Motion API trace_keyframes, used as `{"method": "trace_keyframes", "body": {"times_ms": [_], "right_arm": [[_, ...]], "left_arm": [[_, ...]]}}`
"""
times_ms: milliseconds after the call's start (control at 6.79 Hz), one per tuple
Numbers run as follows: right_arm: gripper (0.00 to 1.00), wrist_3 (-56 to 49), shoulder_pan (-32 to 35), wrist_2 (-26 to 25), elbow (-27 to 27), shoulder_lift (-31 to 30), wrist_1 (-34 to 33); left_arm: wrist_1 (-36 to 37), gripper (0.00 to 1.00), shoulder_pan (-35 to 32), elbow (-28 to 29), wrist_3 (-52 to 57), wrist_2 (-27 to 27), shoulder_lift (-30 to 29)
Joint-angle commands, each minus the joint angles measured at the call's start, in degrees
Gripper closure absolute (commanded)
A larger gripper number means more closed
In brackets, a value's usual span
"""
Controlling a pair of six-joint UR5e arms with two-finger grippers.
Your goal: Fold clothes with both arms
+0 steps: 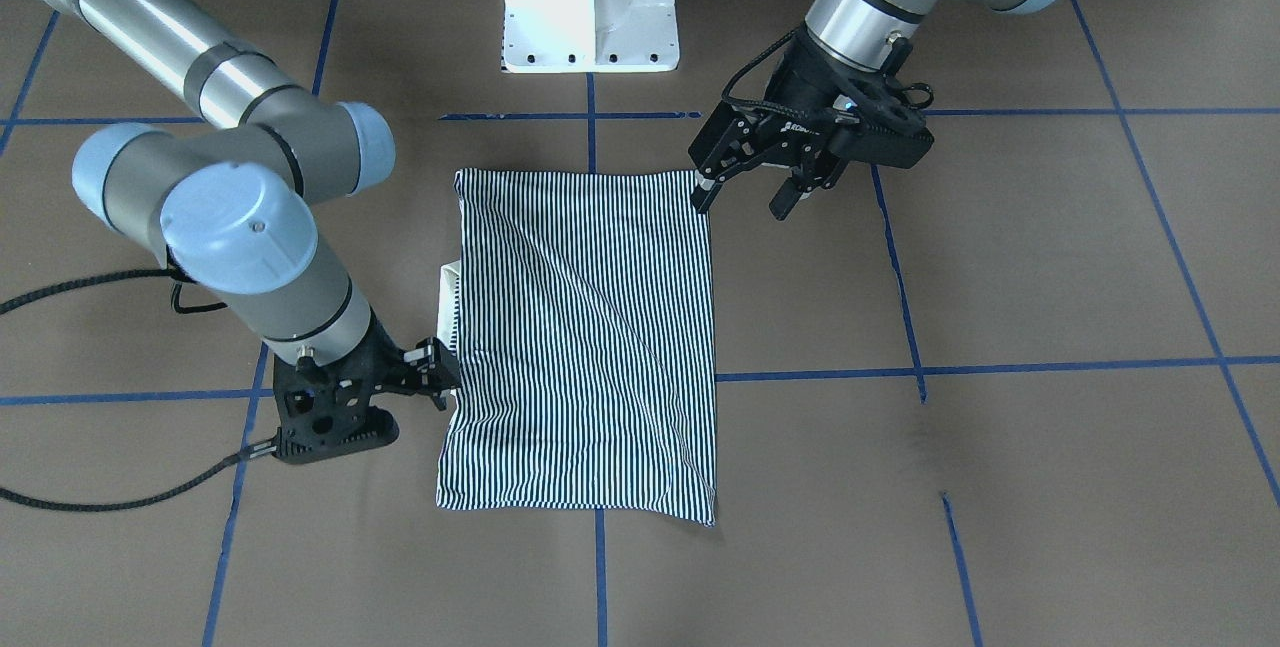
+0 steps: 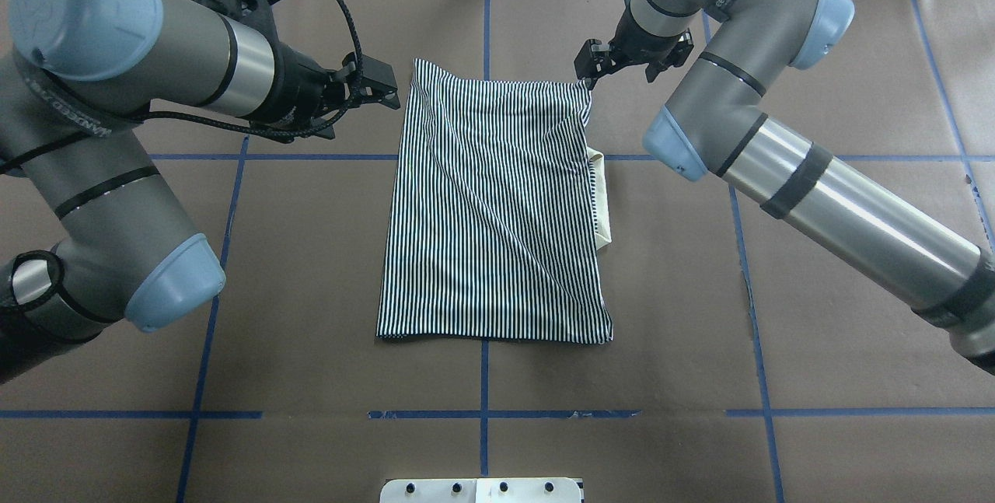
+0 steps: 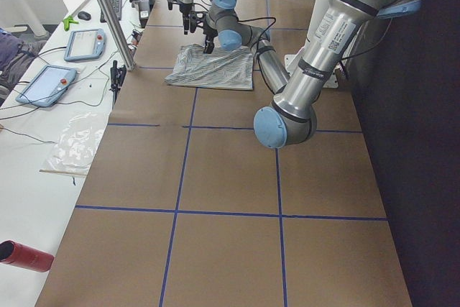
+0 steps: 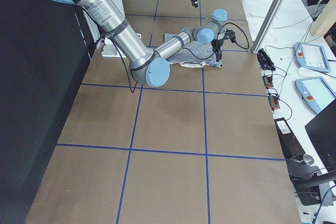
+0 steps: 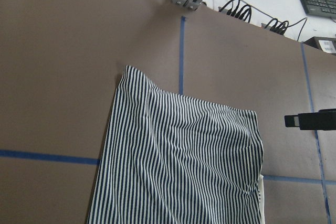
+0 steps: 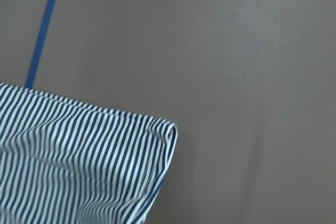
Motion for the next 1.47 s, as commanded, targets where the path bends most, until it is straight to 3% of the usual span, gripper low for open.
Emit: {"method": "trace_keyframes", "body": {"times_ms": [0, 442, 1325], "right_arm": [[0.0, 11.9, -5.8, 0.1, 19.9, -10.8, -7.7], [0.0, 20.6, -9.8, -1.9, 22.8, -13.3, -4.1], [0.0, 21.0, -10.0, -1.8, 22.7, -13.2, -4.0]], "left_arm": [[8.3, 0.0, 8.3, -0.2, -12.3, 6.3, 1.3], [11.7, 0.02, 20.7, 4.3, -24.1, 16.7, 1.1], [13.1, 0.1, 24.3, 6.3, -24.4, 19.1, 1.5]]}}
